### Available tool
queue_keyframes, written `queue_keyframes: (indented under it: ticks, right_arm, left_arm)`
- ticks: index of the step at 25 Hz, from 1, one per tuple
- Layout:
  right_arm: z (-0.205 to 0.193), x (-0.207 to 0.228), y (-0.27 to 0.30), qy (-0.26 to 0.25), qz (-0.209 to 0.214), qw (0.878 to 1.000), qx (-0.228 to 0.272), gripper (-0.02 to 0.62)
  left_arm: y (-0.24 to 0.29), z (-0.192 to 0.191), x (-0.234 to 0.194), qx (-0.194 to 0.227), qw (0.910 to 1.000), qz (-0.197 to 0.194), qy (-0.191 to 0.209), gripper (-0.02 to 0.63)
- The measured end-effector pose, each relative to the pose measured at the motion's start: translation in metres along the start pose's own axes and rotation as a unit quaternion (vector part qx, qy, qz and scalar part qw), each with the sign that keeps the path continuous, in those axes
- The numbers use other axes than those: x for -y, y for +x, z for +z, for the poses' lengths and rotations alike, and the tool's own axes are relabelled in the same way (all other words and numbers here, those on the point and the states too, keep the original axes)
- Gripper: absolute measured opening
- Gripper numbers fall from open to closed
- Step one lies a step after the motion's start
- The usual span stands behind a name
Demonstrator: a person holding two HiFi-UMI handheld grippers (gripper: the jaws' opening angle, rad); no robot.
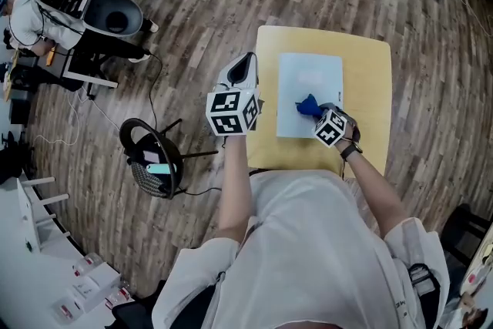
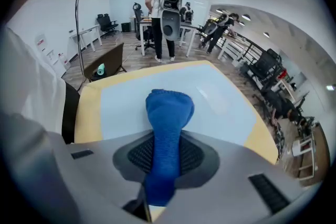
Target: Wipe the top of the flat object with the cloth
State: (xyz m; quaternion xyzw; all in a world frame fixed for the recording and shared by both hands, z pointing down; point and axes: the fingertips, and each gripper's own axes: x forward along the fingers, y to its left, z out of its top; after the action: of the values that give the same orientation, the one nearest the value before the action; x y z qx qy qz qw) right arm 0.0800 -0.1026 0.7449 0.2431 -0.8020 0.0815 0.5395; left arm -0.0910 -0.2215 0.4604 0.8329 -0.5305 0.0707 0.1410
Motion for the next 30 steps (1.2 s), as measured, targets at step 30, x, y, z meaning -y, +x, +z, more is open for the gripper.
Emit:
queue_keyframes:
  ticks: [30]
  right_arm:
    - [0.107, -0.08, 0.029, -0.085, 0.093, 0.992, 0.033, 0.075]
  left_arm:
    - [-0.005, 0.005, -0.006, -0.002, 0.9999, 0.012, 0.006, 0.011]
